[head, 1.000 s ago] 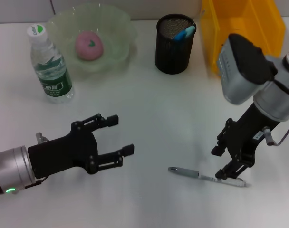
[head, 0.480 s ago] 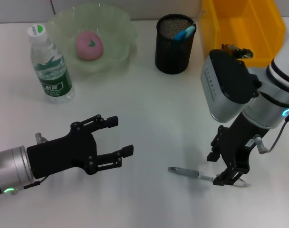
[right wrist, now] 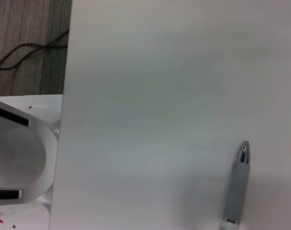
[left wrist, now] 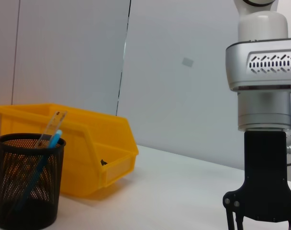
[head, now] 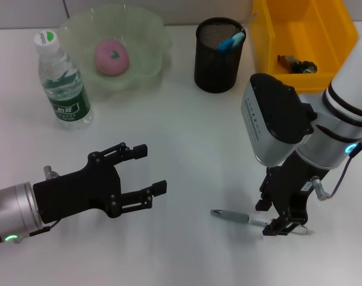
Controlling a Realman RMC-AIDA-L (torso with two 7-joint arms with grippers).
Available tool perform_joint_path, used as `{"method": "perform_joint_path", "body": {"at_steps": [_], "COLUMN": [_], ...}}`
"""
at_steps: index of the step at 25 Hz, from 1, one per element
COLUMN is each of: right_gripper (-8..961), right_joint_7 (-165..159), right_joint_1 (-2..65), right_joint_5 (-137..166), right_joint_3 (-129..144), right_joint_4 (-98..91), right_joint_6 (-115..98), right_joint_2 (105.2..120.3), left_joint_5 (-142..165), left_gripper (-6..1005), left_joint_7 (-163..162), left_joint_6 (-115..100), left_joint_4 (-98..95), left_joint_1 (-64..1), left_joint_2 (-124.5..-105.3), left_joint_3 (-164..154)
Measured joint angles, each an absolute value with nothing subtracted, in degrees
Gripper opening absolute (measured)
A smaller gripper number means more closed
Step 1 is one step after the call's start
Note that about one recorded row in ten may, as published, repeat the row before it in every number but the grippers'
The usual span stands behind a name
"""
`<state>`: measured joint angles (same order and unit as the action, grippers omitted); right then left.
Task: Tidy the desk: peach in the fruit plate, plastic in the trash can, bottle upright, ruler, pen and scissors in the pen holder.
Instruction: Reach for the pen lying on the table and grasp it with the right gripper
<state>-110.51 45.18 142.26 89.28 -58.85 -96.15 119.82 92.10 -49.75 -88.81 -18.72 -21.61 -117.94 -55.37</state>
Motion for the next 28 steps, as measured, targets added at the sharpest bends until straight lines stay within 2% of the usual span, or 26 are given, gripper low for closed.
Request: {"method": "perform_joint_path", "body": {"at_steps": [4, 10, 12, 28], "right_gripper": [482, 420, 351, 319], "right_joint_7": [-110.88, -110.96, -111.03, -112.43], "right_joint_1": [45.08, 44.85, 44.77, 44.52], "right_joint_5": [142.22, 141.69, 141.44, 141.44], "right_joint_3": [89.99, 91.34, 91.97, 94.78], "right_joint_4": [-58.9, -58.73, -58.68, -58.36], "right_joint_6": [-95.4, -94.02, -93.72, -91.42], "right_joint_2": [119.82, 119.81, 119.8, 119.84], "left_joint_5": [92.06, 92.01, 92.01, 92.09], "left_gripper": [828, 828, 827, 827], "left_joint_7": [-49.75, -49.75, -49.75, -49.71], "left_joint_6": [-88.6, -88.47, -88.47, -88.41], "left_joint_4": [-18.72, -18.72, -18.72, -19.34], "left_joint_1": [-21.57, -21.53, -21.53, -21.49], "left_joint_2": [-117.94, -117.95, -117.95, -117.95], "left_joint_3": [-55.37, -55.37, -55.37, -55.37]}}
